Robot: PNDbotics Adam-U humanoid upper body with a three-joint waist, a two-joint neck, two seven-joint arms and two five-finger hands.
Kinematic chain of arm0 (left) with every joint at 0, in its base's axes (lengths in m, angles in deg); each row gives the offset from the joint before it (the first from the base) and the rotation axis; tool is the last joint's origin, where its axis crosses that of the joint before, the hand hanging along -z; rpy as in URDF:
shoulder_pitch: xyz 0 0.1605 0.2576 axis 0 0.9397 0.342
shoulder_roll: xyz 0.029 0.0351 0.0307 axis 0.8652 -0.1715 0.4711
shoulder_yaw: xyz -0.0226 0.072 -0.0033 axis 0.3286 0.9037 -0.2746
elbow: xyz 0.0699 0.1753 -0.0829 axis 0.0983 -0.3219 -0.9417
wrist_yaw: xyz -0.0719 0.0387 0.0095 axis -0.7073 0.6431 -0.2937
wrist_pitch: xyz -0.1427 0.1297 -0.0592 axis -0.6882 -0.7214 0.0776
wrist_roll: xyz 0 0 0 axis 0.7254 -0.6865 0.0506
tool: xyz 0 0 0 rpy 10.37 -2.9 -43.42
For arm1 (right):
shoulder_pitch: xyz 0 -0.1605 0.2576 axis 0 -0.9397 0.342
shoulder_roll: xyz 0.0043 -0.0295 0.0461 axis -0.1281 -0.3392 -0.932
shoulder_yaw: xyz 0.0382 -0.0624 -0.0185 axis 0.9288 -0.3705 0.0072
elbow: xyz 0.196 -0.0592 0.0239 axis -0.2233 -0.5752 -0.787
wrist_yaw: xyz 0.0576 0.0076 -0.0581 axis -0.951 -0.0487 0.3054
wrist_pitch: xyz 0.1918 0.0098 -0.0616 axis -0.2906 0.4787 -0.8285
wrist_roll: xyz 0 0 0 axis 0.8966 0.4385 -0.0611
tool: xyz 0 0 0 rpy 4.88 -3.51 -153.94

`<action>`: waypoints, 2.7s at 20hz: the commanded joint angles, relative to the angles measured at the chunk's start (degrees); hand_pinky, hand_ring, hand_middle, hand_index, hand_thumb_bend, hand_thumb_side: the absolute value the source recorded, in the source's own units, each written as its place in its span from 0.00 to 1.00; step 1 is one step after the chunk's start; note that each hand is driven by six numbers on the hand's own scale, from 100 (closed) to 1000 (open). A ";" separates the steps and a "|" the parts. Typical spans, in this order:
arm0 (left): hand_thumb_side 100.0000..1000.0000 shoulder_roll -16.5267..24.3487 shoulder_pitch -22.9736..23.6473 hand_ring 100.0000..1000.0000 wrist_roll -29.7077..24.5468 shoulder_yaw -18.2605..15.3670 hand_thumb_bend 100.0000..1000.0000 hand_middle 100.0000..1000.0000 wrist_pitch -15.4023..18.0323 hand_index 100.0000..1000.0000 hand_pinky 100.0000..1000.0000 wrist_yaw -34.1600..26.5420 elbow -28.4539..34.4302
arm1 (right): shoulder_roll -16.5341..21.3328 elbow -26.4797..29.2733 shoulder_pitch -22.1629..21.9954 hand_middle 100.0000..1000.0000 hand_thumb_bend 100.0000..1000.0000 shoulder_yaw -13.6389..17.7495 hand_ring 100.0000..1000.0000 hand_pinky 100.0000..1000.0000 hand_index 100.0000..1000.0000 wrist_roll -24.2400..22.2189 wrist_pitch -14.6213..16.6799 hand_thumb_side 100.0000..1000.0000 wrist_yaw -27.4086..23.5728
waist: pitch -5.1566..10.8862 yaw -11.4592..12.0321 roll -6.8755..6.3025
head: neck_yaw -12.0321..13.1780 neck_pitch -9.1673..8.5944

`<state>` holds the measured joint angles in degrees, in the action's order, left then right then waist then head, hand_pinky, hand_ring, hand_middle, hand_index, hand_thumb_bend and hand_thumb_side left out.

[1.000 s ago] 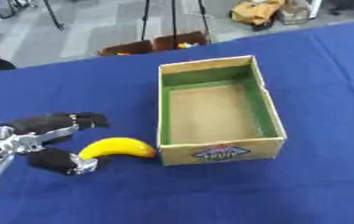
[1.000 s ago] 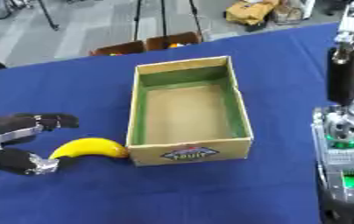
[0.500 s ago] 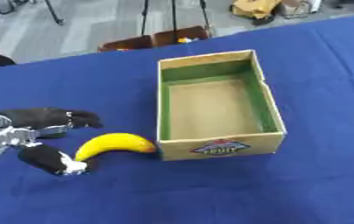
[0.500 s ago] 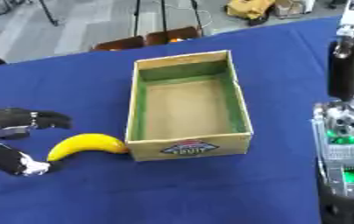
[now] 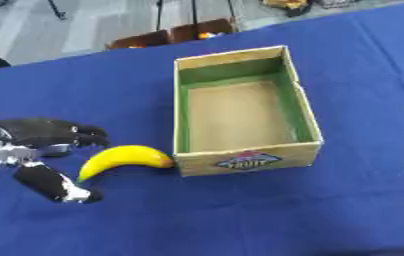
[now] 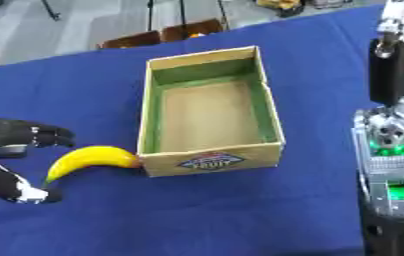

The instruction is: Pick up objects on the table and place them in the box.

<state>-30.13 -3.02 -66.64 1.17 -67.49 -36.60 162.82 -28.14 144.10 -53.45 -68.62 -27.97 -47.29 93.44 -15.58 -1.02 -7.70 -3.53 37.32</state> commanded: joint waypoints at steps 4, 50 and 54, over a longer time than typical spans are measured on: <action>0.68 1.06 -0.81 1.00 3.06 -0.84 0.33 1.00 -0.20 1.00 0.95 4.69 0.11 | 1.25 0.83 0.82 0.58 0.00 -0.19 0.85 0.74 0.88 -0.17 -0.01 0.90 -0.40 | 0.50 -0.11 0.13 | -0.21 0.03; 0.30 -6.23 -2.70 0.70 18.95 2.99 0.00 0.84 -2.14 0.93 0.50 0.24 -11.09 | 1.05 0.83 0.86 0.56 0.00 -0.35 0.84 0.75 0.88 -0.05 0.24 0.89 -1.27 | -0.34 -1.24 -0.28 | -0.85 -1.15; 0.29 -6.22 -2.69 0.65 19.29 3.42 0.01 0.82 -1.79 0.92 0.45 1.74 -11.41 | 1.02 0.83 0.89 0.56 0.00 -0.34 0.84 0.75 0.87 0.14 0.30 0.89 -1.32 | -0.38 -1.32 -0.30 | -0.90 -1.20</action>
<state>-37.26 -4.80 -47.56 4.78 -69.52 -35.41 151.11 -27.70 144.10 -53.37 -68.96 -27.96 -47.09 92.51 -16.89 -2.39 -8.24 -4.21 36.67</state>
